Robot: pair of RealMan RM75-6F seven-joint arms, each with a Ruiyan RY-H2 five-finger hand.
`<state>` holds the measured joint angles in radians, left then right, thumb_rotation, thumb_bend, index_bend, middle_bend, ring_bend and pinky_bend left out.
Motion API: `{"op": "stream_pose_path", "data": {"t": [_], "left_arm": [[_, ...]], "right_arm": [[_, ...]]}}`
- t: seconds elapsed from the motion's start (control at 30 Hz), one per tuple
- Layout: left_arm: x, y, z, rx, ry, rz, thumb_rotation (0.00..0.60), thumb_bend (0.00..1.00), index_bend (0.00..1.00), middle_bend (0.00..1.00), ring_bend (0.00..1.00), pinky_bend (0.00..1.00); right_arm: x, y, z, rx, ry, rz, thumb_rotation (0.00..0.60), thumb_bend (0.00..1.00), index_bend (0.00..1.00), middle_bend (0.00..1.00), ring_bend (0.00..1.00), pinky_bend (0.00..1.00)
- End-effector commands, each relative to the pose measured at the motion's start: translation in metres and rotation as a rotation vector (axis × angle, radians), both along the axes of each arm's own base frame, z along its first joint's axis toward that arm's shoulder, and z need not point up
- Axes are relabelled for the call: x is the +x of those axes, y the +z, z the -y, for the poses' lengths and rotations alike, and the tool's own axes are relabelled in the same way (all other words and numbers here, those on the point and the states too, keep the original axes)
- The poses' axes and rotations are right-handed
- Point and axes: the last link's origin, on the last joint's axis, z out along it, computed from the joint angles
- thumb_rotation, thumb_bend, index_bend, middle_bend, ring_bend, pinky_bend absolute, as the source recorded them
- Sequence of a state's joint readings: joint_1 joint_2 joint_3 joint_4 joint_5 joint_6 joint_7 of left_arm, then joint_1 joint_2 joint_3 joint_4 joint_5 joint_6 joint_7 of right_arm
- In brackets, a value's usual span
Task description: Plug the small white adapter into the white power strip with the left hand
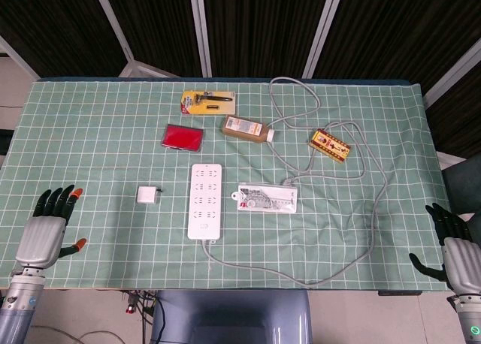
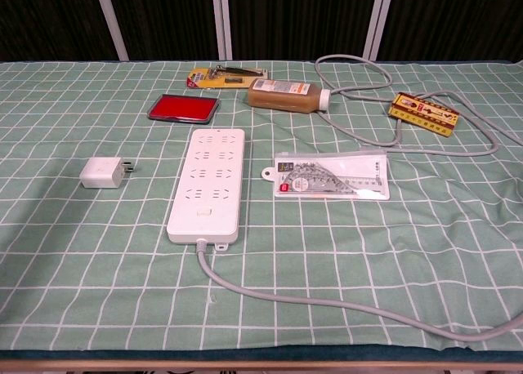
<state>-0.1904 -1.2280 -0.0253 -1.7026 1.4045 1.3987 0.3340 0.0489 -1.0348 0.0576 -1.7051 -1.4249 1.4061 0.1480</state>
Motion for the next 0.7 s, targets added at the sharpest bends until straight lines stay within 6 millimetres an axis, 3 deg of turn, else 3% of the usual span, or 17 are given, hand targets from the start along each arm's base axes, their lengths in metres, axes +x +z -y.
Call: {"op": "stream_pose_path", "data": {"t": [0.03,0.07,0.13,0.23,0.47,0.7], "left_arm": [[0.000,0.000,-0.001,-0.003,0.003,-0.004,0.600,0.20,0.00,0.18,0.15,0.23],[0.001,0.000,-0.001,-0.003,0.003,-0.005,0.600,0.24,0.00,0.27,0.24,0.34],[0.004,-0.001,-0.002,-0.004,0.000,-0.010,0.600,0.33,0.00,0.54,0.51,0.60],[0.008,-0.006,-0.005,-0.032,0.012,-0.017,0.600,0.45,0.00,0.72,0.67,0.74],[0.022,-0.021,-0.023,-0.136,0.045,-0.046,0.600,0.63,0.02,0.86,0.80,0.85],[0.036,-0.037,-0.046,-0.257,0.115,-0.087,0.600,0.65,0.03,0.87,0.82,0.86]], "right_arm": [[0.000,0.000,0.000,-0.001,-0.003,0.000,0.600,0.34,0.00,0.00,0.00,0.00],[0.000,0.000,0.000,-0.002,-0.004,0.001,0.600,0.34,0.00,0.00,0.00,0.00],[0.000,0.001,0.000,-0.004,-0.003,0.000,0.600,0.34,0.00,0.00,0.00,0.00],[-0.001,0.002,0.000,-0.005,-0.003,0.002,0.600,0.34,0.00,0.00,0.00,0.00],[0.000,0.002,-0.002,-0.002,-0.001,0.007,0.600,0.34,0.00,0.00,0.00,0.00],[0.000,0.002,-0.001,-0.001,-0.005,0.012,0.600,0.34,0.00,0.00,0.00,0.00]]}}
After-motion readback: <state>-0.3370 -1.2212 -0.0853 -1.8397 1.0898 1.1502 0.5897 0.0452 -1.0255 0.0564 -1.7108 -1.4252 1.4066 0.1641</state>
